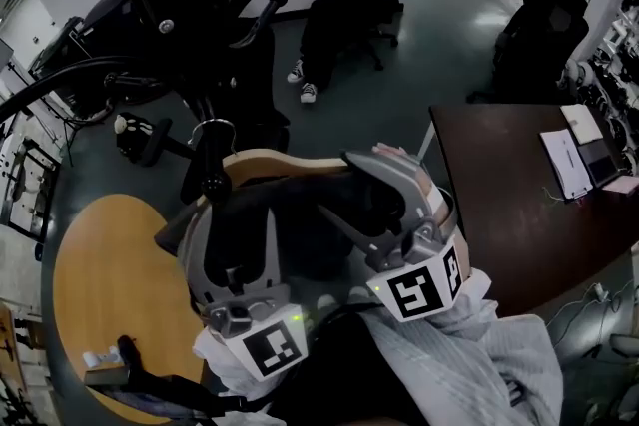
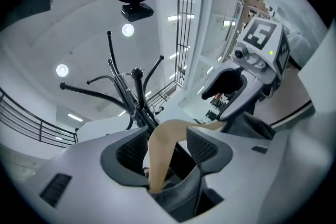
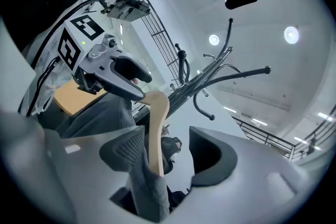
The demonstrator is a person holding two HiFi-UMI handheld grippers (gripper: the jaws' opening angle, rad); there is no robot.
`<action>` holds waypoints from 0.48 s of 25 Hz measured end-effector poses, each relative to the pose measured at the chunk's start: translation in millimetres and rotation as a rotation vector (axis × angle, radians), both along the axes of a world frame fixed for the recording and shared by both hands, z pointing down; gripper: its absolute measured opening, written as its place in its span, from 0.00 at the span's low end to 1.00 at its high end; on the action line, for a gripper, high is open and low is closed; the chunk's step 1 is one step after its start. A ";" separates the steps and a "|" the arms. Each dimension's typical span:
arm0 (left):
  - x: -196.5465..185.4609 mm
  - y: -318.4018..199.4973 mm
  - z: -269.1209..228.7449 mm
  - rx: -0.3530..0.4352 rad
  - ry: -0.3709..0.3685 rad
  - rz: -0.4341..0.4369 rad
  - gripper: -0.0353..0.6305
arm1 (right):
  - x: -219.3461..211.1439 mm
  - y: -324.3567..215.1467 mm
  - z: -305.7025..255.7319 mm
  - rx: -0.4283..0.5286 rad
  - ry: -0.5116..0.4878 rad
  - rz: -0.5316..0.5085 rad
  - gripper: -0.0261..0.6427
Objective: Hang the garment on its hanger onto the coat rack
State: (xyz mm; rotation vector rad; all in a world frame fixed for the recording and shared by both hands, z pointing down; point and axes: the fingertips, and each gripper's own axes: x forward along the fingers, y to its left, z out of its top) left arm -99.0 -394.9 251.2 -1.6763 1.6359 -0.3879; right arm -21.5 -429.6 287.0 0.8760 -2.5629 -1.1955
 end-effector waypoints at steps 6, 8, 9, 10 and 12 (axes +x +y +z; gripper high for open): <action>76.4 -14.6 4.0 0.003 0.059 0.213 0.38 | 48.0 -9.2 -1.2 -0.010 -0.092 0.117 0.39; 103.9 -23.0 9.4 -0.015 0.084 0.289 0.38 | 71.7 -14.7 1.2 -0.025 -0.138 0.165 0.38; 116.0 -27.3 11.9 -0.027 0.107 0.332 0.38 | 84.2 -17.6 2.1 -0.027 -0.162 0.197 0.37; 126.7 -31.3 14.1 -0.043 0.132 0.375 0.38 | 96.5 -20.0 1.9 -0.023 -0.187 0.235 0.34; 143.6 -37.1 18.0 -0.086 0.173 0.448 0.37 | 118.6 -21.5 -1.9 0.001 -0.240 0.317 0.22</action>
